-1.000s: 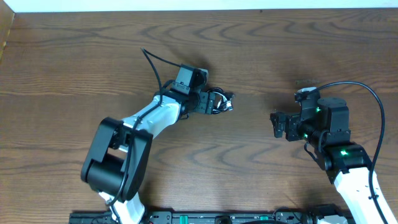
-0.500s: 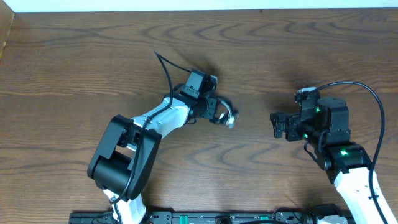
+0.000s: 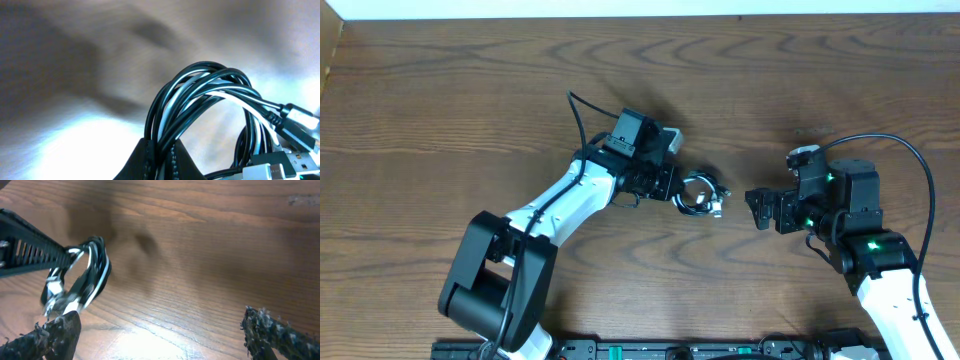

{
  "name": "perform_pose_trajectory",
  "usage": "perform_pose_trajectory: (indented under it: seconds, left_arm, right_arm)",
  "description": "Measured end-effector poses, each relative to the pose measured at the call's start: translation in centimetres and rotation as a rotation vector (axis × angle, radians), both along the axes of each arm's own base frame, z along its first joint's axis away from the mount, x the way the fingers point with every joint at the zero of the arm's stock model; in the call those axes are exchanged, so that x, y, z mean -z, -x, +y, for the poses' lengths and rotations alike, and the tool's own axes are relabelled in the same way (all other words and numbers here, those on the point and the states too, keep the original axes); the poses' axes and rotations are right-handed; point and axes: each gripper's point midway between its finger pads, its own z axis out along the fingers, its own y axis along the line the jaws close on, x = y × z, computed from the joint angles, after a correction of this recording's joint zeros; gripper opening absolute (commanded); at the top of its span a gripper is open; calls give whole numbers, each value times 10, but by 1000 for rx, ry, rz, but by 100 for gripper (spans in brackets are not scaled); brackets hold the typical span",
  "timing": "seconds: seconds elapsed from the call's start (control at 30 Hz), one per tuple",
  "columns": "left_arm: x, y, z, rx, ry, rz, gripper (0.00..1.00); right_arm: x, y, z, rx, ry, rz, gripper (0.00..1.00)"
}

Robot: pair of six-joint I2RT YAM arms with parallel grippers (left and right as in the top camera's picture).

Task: Untangle cables
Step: 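Grasp the cable bundle with the left gripper and lift it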

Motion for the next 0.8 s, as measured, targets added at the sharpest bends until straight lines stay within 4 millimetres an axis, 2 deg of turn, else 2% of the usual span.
perform_pose_trajectory:
  seconds: [0.13,0.23,0.5,0.8]
  left_arm:
    - [-11,16,-11,78,95,43,7]
    - [-14,18,-12,91,118,52,7]
    - [-24,0,3,-63,196,179,7]
    - [-36,12,-3,-225,266,481,8]
  right_arm:
    - [0,1,2,-9,-10,3,99]
    - [1,2,2,4,-22,17,99]
    - [10,5,7,60,-101,105,99]
    - [4,5,28,-37,-191,101,99]
